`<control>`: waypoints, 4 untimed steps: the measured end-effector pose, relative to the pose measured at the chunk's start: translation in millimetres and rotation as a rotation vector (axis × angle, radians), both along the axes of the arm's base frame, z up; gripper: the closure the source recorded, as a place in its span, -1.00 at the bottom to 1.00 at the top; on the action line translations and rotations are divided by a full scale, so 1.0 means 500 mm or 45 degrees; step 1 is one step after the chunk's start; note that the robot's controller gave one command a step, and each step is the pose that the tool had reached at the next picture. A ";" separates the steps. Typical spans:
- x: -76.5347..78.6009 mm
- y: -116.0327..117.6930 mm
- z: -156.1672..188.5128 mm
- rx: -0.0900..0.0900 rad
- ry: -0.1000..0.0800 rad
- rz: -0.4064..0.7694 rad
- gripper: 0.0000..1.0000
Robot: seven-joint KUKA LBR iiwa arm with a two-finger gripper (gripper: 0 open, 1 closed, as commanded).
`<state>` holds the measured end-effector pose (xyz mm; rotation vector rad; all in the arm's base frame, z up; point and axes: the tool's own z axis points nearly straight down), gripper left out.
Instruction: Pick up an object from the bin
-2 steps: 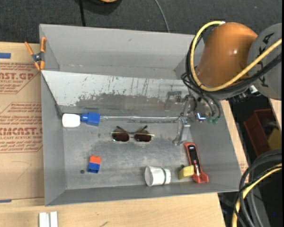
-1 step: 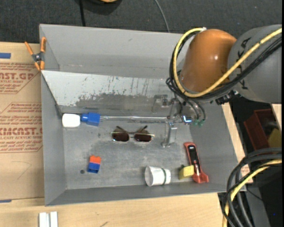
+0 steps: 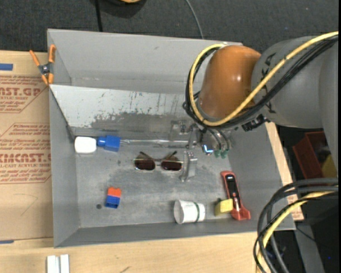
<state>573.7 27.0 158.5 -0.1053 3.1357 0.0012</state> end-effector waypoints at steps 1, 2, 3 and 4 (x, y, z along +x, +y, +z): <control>0.010 0.030 -0.039 0.001 0.004 -0.081 -1.00; 0.039 0.045 -0.100 0.002 -0.002 -0.157 1.00; 0.039 0.045 -0.100 0.002 -0.002 -0.157 1.00; 0.039 0.020 -0.179 0.001 -0.001 0.108 -1.00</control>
Offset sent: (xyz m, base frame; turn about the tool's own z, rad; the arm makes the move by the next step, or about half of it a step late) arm 0.0191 0.0216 -0.0496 0.1248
